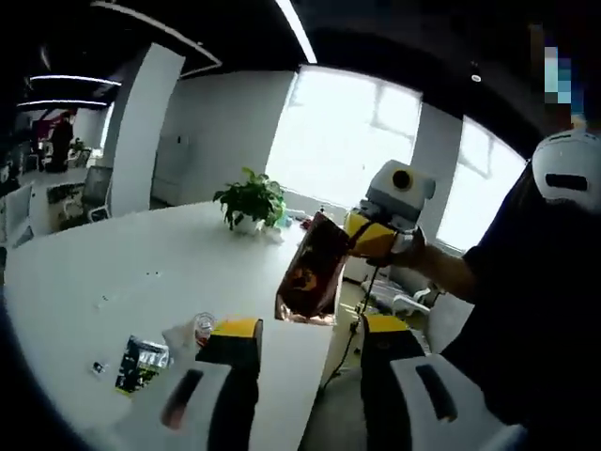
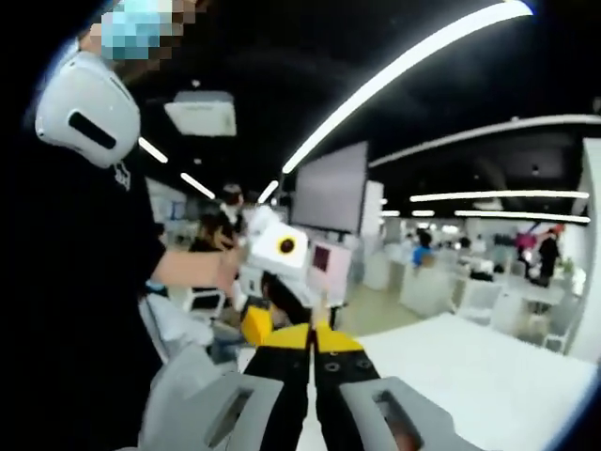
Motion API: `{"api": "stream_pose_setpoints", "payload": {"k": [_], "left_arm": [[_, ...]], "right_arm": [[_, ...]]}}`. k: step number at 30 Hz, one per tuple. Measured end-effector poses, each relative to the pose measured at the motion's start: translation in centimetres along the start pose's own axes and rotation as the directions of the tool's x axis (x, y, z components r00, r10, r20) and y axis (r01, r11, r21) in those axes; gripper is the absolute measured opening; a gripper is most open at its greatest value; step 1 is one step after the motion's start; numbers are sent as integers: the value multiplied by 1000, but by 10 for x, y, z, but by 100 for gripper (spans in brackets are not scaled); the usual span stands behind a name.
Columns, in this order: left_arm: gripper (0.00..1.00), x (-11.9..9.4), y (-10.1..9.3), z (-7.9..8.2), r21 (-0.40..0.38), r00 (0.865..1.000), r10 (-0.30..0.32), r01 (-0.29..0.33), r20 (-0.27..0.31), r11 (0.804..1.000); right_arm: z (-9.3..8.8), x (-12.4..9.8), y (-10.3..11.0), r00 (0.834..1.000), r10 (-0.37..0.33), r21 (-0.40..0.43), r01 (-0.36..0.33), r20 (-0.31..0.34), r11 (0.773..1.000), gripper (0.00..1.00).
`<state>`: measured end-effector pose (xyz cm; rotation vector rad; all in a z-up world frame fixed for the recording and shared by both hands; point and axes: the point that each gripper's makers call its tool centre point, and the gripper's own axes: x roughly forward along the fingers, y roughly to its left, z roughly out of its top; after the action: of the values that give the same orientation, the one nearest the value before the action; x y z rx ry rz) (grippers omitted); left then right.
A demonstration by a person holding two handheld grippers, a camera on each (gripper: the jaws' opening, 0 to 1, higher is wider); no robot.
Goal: Arrange the skincare products in the storage area until every visible bottle or jar stands upright without overlapping.
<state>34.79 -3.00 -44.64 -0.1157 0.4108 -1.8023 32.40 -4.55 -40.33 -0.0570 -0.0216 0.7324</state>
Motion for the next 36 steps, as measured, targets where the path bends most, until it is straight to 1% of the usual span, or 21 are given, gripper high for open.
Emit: {"api": "stream_pose_setpoints", "payload": {"k": [1,2,3,5,7,9,10,12,15,18,22,25,28,29,30,31,32,33,34,35,36], "left_arm": [[41,-1,-2,5,-19,999,-11,12,47,1000],[39,0,-4,9,-31,997,-24,26,78,999],[36,-1,-6,13,-50,992,-41,47,117,998],[30,-2,-8,19,-80,984,-57,71,169,994],[23,-3,-7,22,-90,980,-55,73,189,993],[15,-3,-4,17,-93,986,-34,50,163,994],[12,-2,-2,16,-90,988,-31,46,154,995],[11,-2,-3,15,-119,988,-37,55,151,991],[8,-2,-6,16,-131,987,-48,68,152,989],[6,-1,-7,16,-140,989,-49,68,138,988],[5,-3,-1,18,-178,990,-40,65,136,982],[5,-6,1,21,-206,989,-39,68,141,976],[5,-8,-1,21,-211,992,-37,63,122,975],[5,-9,-1,21,-213,993,-37,61,115,975],[5,-7,-5,19,-217,994,-40,62,104,974],[4,-8,-6,19,-224,994,-43,64,101,972],[4,-9,-7,17,-238,995,-44,64,88,969],[4,-9,-7,17,-252,995,-44,64,84,966],[4,-11,-6,18,-279,995,-44,66,86,958],[4,-11,-7,19,-287,995,-52,73,83,955],[4,-12,-7,18,-292,996,-56,75,73,954]], "right_arm": [[1,0,1,1000,4,9,-4,14,1000,0],[4,1,1,999,2,27,-3,35,1000,0],[5,1,1,999,2,43,-4,51,999,0],[6,2,1,998,6,63,-10,67,998,0],[5,3,1,997,2,69,-6,71,998,0],[6,3,0,997,-8,87,0,82,996,0],[5,3,-1,997,-16,89,9,77,996,0],[3,3,-2,997,-22,98,14,74,995,0],[2,2,-3,996,-33,120,23,77,993,0],[-2,1,-3,997,-42,137,31,71,990,0],[-6,0,-2,996,-50,159,39,70,987,0],[-11,0,-1,996,-63,169,52,57,984,0],[-16,2,3,997,-63,200,52,49,978,0],[-19,3,5,997,-61,217,51,43,975,0],[-21,3,6,998,-58,222,48,36,974,0],[-24,4,8,998,-55,217,48,28,975,0],[-27,4,7,998,-68,191,64,13,979,0],[-34,4,7,997,-71,152,73,-21,986,0],[-43,5,10,995,-58,132,68,-75,989,0],[-47,6,12,993,-54,120,67,-103,990,1],[-48,7,14,993,-49,118,62,-111,991,8]]}}
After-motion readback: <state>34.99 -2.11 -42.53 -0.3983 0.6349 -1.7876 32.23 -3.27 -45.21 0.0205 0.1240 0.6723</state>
